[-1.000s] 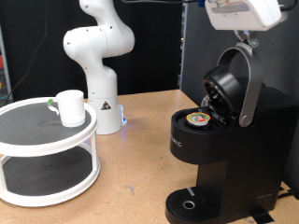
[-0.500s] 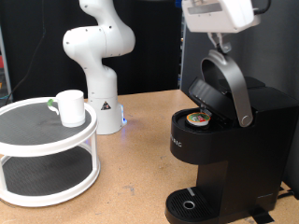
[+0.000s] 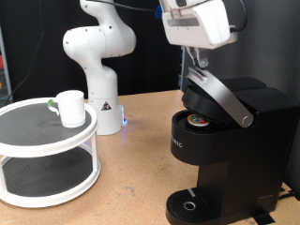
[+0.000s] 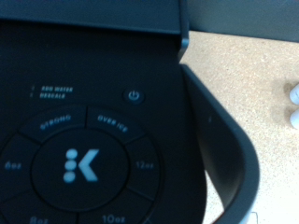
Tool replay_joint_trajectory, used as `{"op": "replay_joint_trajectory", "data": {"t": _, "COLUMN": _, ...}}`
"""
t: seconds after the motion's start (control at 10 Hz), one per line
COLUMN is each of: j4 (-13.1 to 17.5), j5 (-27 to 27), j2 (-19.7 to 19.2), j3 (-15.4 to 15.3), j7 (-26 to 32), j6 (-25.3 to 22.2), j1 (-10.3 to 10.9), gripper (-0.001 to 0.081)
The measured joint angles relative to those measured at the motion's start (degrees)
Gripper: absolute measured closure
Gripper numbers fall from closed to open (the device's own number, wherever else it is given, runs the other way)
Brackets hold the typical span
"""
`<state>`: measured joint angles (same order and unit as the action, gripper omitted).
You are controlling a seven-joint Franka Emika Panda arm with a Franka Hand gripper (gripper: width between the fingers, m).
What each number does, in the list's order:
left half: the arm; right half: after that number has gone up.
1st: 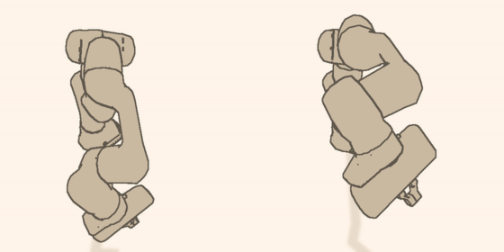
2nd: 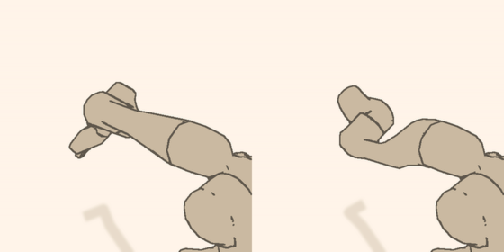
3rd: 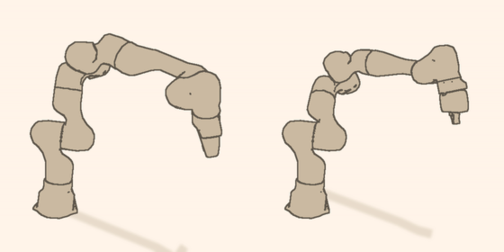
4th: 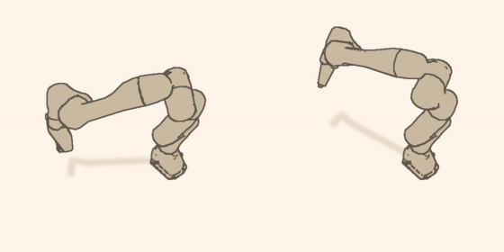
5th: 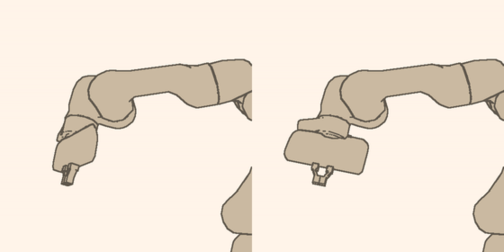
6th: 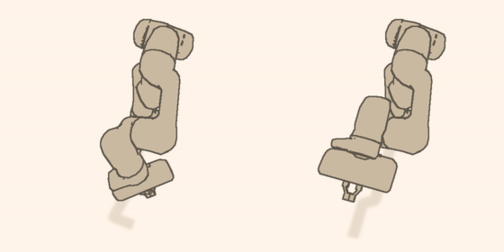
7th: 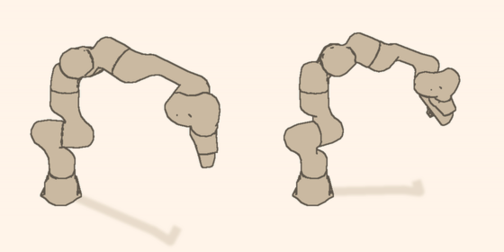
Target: Make a cup of coffee with the keurig machine
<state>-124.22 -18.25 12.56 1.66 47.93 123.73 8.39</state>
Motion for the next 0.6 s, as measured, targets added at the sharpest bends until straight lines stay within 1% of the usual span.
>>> {"op": "replay_joint_trajectory", "data": {"t": 0.2, "j4": -1.15, "j5": 0.47, "j2": -0.01, "j3": 0.56, "j7": 2.94, "j6": 0.60, "j1": -0.34, "gripper": 0.0799}}
{"op": "replay_joint_trajectory", "data": {"t": 0.4, "j4": -3.89, "j5": 2.28, "j2": -0.23, "j3": 1.09, "j7": 5.50, "j6": 1.72, "j1": -1.09, "gripper": 0.0799}}
{"op": "replay_joint_trajectory", "data": {"t": 0.6, "j4": -6.63, "j5": 2.95, "j2": -0.29, "j3": 1.31, "j7": 6.51, "j6": 4.78, "j1": -1.51, "gripper": 0.0799}}
